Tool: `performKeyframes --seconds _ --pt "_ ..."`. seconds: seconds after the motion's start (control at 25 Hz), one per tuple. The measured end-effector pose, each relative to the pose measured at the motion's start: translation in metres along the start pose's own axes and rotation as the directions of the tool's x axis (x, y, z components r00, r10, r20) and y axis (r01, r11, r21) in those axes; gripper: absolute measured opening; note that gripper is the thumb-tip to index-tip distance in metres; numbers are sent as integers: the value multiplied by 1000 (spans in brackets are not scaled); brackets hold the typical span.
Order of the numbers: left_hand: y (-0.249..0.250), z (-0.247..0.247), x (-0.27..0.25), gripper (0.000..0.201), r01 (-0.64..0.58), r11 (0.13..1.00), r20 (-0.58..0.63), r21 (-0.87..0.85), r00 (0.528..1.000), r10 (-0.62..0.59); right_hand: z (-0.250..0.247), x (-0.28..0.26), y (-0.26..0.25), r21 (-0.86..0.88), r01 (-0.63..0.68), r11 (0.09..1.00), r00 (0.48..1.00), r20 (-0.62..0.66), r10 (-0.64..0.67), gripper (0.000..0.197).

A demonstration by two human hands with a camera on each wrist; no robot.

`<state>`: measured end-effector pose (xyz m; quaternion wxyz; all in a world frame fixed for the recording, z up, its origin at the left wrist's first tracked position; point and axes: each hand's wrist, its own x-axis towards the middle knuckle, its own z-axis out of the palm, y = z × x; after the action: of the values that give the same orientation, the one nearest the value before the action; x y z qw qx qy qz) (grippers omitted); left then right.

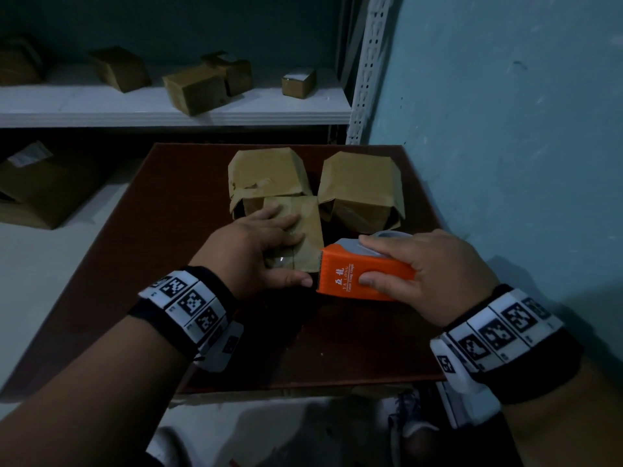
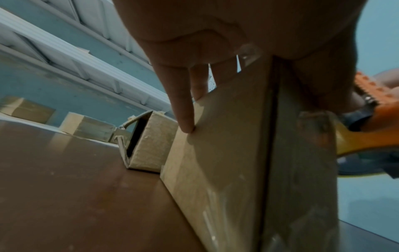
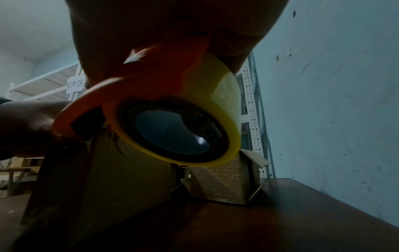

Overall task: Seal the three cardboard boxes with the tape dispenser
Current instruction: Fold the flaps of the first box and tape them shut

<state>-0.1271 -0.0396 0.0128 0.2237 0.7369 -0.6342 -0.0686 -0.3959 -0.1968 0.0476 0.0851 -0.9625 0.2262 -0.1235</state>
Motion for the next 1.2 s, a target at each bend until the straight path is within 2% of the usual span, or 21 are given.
performKeyframes --seconds 0.2,0.36,0.48,0.56,0.64,0.76,1.0,1.2 --pt "3 1 -1 90 0 1000 -28 -21 1000 0 -7 -5 15 24 -45 999 999 7 45 76" --pt "9 -3 -2 91 34 999 -6 -34 999 -34 -12 -9 24 55 -83 995 997 -2 83 74" --pt "26 -9 -2 104 147 989 28 -27 989 -147 -9 -6 22 15 -47 999 999 -4 47 72" --pt "36 -6 -2 113 209 977 14 44 978 -210 -8 -6 20 -19 -31 999 1000 -7 31 72" --pt "40 3 0 105 215 969 -28 125 977 -213 -6 -6 21 -29 -27 999 999 -18 26 72" --pt "36 7 2 91 202 969 -79 145 978 -192 -5 -5 21 -39 -28 999 1000 -8 28 71" --pt "36 10 1 85 169 975 -110 147 982 -154 -10 -7 22 -83 -44 996 997 -67 38 67" --pt "37 11 1 86 170 972 -111 160 982 -153 -8 3 6 -170 -116 979 992 25 122 73"
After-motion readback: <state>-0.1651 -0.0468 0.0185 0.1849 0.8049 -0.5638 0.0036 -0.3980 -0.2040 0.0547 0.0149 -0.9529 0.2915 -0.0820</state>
